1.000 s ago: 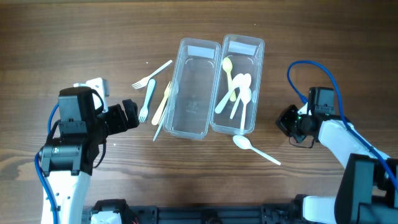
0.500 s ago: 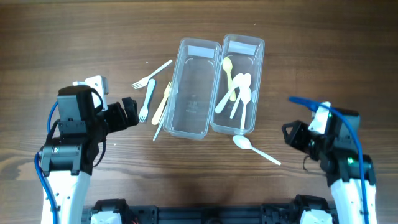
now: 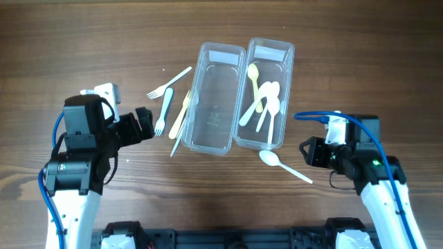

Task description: Pack container

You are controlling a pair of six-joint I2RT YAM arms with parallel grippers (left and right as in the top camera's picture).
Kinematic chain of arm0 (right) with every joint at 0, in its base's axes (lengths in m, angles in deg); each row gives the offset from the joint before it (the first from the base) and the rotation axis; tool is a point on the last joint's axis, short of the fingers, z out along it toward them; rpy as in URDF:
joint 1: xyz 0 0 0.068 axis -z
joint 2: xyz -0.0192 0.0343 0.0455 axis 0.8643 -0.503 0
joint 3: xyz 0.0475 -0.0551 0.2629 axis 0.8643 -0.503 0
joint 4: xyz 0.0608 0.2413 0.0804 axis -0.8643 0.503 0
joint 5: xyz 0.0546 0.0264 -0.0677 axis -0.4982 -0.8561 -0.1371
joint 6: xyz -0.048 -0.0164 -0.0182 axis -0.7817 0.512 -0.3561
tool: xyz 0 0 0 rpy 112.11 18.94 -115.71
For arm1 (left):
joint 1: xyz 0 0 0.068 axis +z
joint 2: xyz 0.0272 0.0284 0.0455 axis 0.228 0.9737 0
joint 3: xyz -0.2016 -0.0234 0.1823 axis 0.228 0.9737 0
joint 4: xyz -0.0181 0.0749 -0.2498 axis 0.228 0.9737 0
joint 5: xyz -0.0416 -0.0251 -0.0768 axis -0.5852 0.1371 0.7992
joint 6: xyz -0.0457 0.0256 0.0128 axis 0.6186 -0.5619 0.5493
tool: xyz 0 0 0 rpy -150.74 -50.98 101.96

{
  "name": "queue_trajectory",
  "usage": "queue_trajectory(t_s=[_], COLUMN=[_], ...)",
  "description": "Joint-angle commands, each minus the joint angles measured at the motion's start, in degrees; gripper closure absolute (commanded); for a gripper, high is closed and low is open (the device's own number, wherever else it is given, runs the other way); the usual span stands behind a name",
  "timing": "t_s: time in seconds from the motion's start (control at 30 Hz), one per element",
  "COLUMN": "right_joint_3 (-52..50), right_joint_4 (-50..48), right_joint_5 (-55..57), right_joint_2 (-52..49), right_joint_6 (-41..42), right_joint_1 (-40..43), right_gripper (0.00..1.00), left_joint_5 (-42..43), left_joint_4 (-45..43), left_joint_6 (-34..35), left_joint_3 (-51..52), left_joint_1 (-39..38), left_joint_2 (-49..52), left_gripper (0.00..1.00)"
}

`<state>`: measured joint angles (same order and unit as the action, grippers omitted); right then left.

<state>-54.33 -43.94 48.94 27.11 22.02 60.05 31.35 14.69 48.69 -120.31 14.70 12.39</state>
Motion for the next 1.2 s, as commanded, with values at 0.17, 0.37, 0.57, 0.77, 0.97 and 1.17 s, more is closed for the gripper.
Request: queue_trajectory(t_s=[0.17,0.37,0.57,0.77,0.97,1.17], right_joint_3=[1.2,2.0,2.1,2.1,2.1,2.1], right_joint_4=[0.7,0.7,0.5,-0.4,-0.3,9.8], right_joint_5=[2.7,11.3,14.3,14.3,13.2,15.6], right_joint_2=[-4.8,-9.1,-9.5,-9.4,-4.8,6.7], right_joint_6=[-2.4,-0.7,5.4,17.7,24.3,43.8], right_joint_1=[-15.5,-23.9,-23.9,-23.9,-23.9,-23.9], right_gripper=[0.62,0.54,0.54,0.54,0.54,0.53], left_joint_5=[0.9,0.9,0.9,0.9,0.9,0.9], left_joint_4=[-0.4,-0.4,-0.4,-0.2,0.1,0.0], left_joint_6=[-0.7,-0.7,-0.7,-0.7,-0.7,-0.7], left_joint_3=[-1.1,-1.1,-1.1,-1.1,-1.1,-1.1], left_joint_1=[0.3,0.3,0.3,0.3,0.3,0.3], left_joint_2=[0.0,0.0,0.0,0.0,0.0,0.0], left_gripper=[0.00,0.00,0.00,0.00,0.00,0.00])
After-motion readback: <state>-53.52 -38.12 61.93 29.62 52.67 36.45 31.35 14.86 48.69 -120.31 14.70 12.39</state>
